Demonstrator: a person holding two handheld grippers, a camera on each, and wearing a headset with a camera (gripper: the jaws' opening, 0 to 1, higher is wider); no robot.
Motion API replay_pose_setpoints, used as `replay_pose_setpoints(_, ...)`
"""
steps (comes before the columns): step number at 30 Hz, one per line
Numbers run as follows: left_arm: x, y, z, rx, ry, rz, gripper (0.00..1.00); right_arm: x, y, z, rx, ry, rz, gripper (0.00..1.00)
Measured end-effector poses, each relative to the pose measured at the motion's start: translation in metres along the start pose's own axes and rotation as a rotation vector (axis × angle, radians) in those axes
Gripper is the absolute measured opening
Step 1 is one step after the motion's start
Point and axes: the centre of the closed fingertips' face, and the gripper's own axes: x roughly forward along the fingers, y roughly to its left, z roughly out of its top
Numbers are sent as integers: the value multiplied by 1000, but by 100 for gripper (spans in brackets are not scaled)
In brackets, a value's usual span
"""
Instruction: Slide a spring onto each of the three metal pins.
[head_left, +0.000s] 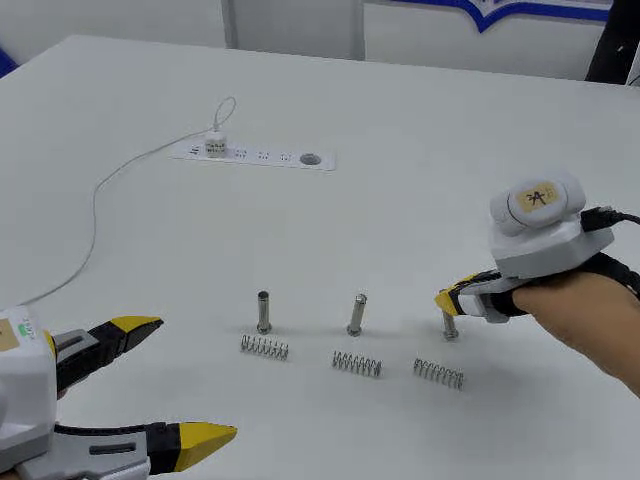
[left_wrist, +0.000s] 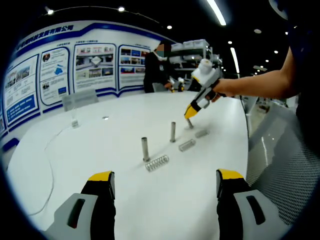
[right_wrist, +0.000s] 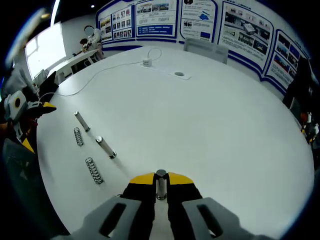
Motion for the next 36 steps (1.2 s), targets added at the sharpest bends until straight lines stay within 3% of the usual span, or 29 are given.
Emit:
replay_pose_setpoints(9, -2, -1, 0, 2, 0, 2, 85, -6, -2, -6, 17, -21, -3, 9)
replay_pose_setpoints(20, 0, -3, 0, 2, -1, -1, 85, -14, 7, -11, 34, -48, 2, 9)
replay_pose_setpoints(36, 1, -3, -1, -2, -5, -3, 85, -16, 12, -14, 26, -37, 12, 9)
